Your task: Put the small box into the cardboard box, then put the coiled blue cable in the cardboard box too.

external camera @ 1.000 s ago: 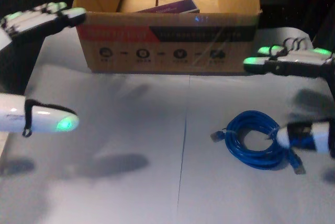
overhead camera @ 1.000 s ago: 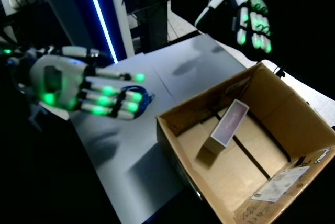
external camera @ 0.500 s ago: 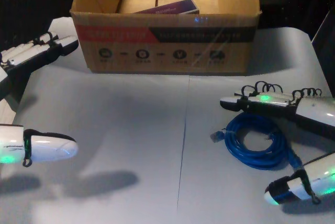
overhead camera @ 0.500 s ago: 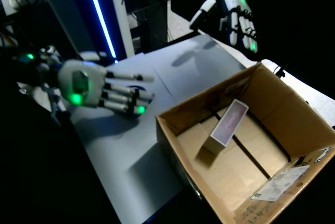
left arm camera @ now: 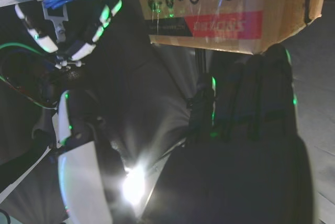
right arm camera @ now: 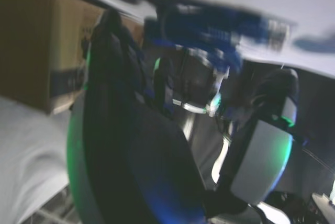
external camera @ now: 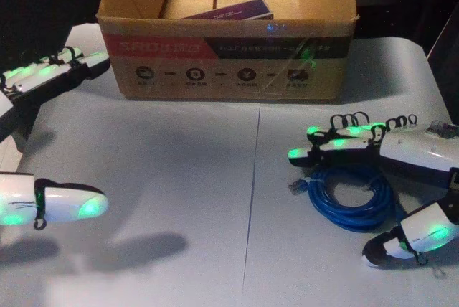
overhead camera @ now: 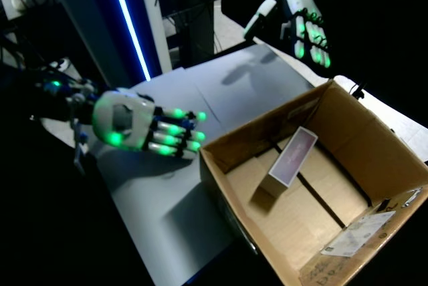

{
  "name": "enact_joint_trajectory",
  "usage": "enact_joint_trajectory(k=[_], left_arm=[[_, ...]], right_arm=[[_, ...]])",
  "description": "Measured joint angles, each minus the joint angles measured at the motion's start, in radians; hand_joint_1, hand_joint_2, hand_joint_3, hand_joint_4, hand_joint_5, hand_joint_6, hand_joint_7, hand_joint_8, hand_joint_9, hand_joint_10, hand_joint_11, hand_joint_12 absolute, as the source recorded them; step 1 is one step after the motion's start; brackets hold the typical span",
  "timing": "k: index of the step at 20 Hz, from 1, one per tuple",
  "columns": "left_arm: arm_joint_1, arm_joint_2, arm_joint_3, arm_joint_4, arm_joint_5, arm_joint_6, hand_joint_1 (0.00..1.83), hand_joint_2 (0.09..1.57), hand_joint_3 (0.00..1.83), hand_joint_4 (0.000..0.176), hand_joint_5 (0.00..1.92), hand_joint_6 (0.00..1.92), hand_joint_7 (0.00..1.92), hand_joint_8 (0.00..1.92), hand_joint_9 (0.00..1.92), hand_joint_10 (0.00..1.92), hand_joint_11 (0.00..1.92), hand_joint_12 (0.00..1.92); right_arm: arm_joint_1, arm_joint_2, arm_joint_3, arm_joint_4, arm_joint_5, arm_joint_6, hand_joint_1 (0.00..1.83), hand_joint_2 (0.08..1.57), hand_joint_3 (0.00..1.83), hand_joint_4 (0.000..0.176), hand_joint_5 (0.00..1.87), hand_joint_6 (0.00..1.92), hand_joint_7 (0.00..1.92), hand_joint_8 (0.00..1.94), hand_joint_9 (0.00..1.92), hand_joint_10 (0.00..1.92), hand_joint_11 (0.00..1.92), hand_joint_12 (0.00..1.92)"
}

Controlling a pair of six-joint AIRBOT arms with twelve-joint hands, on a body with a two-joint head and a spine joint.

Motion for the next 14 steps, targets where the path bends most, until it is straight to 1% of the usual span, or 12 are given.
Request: enact_joint_trajectory(k=[1,2,5,6,7,8,9,10,11,12,13,14], left_arm=[[0.0,0.0,0.0,0.007,0.004,-0.002,0.59,0.82,0.0,0.176,0.09,0.0,0.01,0.0,0.0,0.0,0.03,0.01],[0.0,0.0,0.0,0.01,0.005,-0.002,0.59,0.82,0.0,0.176,0.09,0.0,0.01,0.0,0.0,0.0,0.03,0.01],[0.0,0.0,0.0,0.01,0.005,-0.008,0.59,0.81,0.0,0.176,0.1,0.0,0.02,0.0,0.0,0.0,0.03,0.0],[0.0,-0.001,0.0,0.009,0.006,-0.009,0.58,0.81,0.0,0.176,0.11,0.01,0.03,0.01,0.0,0.0,0.02,0.0],[0.0,-0.003,0.0,0.01,0.003,-0.01,0.58,0.81,0.0,0.176,0.11,0.01,0.04,0.01,0.0,0.0,0.03,0.0],[0.0,-0.006,0.0,0.01,0.001,-0.013,0.57,0.81,0.0,0.176,0.11,0.0,0.04,0.0,0.0,0.0,0.03,0.0],[0.0,-0.007,0.0,0.014,0.002,-0.014,0.56,0.81,0.0,0.176,0.11,0.0,0.04,0.0,0.0,0.0,0.04,0.01],[0.0,-0.007,0.0,0.014,0.002,-0.016,0.57,0.82,0.0,0.176,0.1,0.0,0.03,0.0,0.0,0.0,0.04,0.01],[0.002,-0.007,0.0,0.009,0.001,-0.016,0.57,0.82,0.0,0.176,0.09,0.0,0.03,0.0,0.0,0.0,0.04,0.01],[0.002,-0.007,0.0,0.006,0.001,-0.016,0.58,0.82,0.0,0.176,0.09,0.0,0.03,0.0,0.0,0.0,0.04,0.01],[0.002,-0.007,0.0,0.007,0.002,-0.016,0.58,0.83,0.0,0.176,0.09,0.0,0.04,0.0,0.0,0.0,0.05,0.01],[0.002,-0.007,0.0,0.009,0.002,-0.016,0.57,0.83,0.0,0.176,0.09,0.0,0.04,0.0,0.0,0.0,0.05,0.01]], right_arm=[[0.003,0.0,0.002,-0.009,-0.004,0.0,1.12,0.85,0.0,0.176,0.26,0.0,0.07,0.0,0.11,0.0,0.0,0.39],[0.005,0.0,0.002,-0.016,-0.01,0.0,1.13,0.84,0.0,0.176,0.28,0.0,0.07,0.0,0.12,0.0,0.0,0.42],[0.008,-0.002,0.012,-0.045,-0.016,0.001,1.16,0.85,0.0,0.176,0.29,0.0,0.07,0.0,0.14,0.0,0.0,0.47],[0.018,-0.003,0.016,-0.058,-0.032,0.003,1.16,0.86,0.0,0.176,0.32,0.01,0.09,0.01,0.15,0.01,0.0,0.47],[0.029,-0.004,0.018,-0.067,-0.042,0.003,1.16,0.87,0.0,0.176,0.4,0.01,0.16,0.01,0.19,0.01,0.0,0.57],[0.036,-0.004,0.02,-0.073,-0.051,0.003,1.15,0.89,0.0,0.176,0.44,0.01,0.21,0.01,0.23,0.01,0.0,0.66],[0.036,-0.004,0.023,-0.075,-0.056,0.005,1.17,0.93,0.0,0.176,0.56,0.0,0.33,0.0,0.37,0.01,0.03,0.86],[0.036,-0.005,0.024,-0.074,-0.06,0.006,1.18,0.95,0.0,0.176,0.61,0.0,0.38,0.0,0.42,0.01,0.08,0.88],[0.036,-0.005,0.024,-0.075,-0.064,0.006,1.2,0.97,0.0,0.154,0.67,0.0,0.44,0.0,0.5,0.02,0.15,0.86],[0.036,-0.006,0.024,-0.074,-0.061,0.005,1.3,0.99,0.0,0.108,0.74,0.01,0.53,0.01,0.61,0.04,0.27,0.88],[0.04,-0.006,0.024,-0.072,-0.06,0.005,1.39,1.0,0.0,0.041,0.83,0.0,0.65,0.01,0.74,0.06,0.37,1.01],[0.042,-0.006,0.026,-0.07,-0.052,0.005,1.38,1.02,0.0,0.004,0.88,0.0,0.71,0.02,0.8,0.08,0.43,1.07]])
